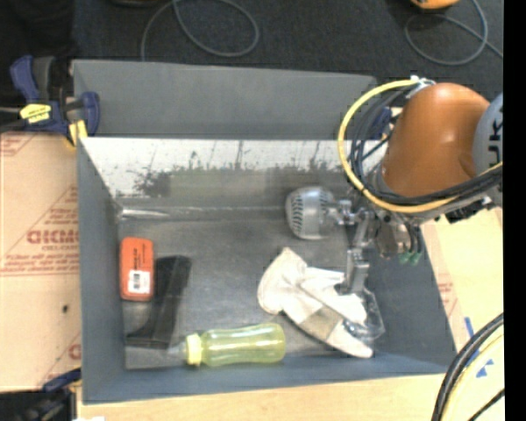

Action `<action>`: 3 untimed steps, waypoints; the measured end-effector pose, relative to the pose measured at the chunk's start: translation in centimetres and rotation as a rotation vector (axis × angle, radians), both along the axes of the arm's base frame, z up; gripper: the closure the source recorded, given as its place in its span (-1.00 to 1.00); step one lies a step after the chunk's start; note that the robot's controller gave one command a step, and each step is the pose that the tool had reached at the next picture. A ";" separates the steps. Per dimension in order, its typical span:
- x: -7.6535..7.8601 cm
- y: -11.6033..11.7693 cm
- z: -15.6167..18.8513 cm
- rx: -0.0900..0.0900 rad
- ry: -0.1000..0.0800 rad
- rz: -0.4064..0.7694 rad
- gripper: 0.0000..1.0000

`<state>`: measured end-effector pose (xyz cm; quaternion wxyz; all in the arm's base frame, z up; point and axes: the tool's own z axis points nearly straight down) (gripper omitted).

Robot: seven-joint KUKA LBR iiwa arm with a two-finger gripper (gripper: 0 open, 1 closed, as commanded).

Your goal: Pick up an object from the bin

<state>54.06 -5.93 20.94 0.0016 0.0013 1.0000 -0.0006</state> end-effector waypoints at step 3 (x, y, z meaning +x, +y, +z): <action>-0.4 0.1 -7.1 0.001 -0.003 -0.184 -1.00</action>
Offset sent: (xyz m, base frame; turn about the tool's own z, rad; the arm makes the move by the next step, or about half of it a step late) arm -0.0101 -0.0015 -0.0634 0.0731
